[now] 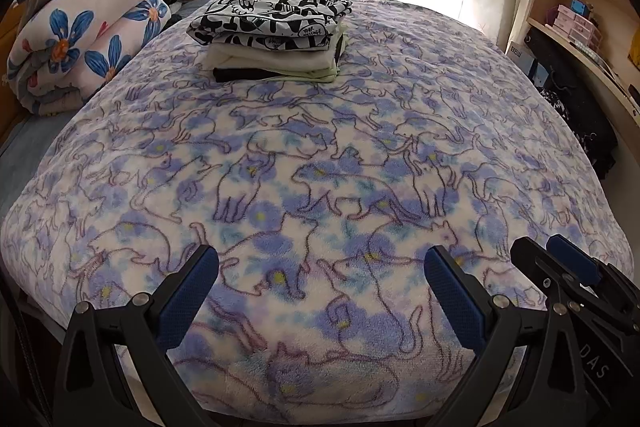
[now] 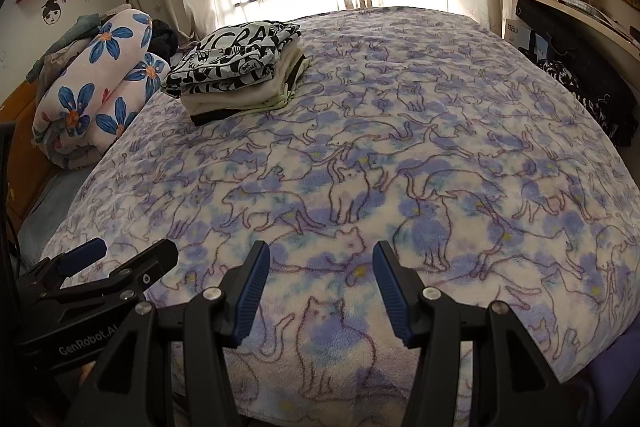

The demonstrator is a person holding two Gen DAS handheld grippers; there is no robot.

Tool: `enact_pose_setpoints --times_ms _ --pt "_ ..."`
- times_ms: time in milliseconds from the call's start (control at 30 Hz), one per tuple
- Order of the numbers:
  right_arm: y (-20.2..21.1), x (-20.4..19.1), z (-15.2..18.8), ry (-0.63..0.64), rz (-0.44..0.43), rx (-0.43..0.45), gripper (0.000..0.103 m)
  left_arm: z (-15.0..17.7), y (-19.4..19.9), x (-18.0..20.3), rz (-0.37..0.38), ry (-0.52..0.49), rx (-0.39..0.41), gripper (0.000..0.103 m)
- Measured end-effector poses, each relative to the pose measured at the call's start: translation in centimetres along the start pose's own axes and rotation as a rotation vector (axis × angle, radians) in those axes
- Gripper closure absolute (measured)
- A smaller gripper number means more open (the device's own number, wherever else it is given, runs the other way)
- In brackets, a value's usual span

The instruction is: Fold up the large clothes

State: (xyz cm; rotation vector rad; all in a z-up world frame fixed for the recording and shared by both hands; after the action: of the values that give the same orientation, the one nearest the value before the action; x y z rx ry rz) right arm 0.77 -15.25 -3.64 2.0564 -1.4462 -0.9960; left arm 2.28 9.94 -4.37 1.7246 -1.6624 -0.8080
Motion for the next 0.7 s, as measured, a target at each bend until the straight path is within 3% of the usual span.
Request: enact_pose_setpoints --times_ms 700 --pt "-0.21 0.31 0.09 -0.001 -0.001 -0.005 0.049 0.25 -0.23 0.04 -0.003 -0.005 -0.009 0.001"
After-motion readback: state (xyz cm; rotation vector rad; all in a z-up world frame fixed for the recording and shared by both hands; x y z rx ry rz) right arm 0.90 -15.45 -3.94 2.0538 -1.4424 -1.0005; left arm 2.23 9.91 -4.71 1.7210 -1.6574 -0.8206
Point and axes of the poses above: each gripper's, at about its wrist camera, not at the fingertips, and y roughly against the way its jaws point, x to its right, z to its underside, the point moved 1 cm from there along -y, roughly the way its jaws point, and after that the axes turned 13 degrees about -z, right-handed, at the moved point
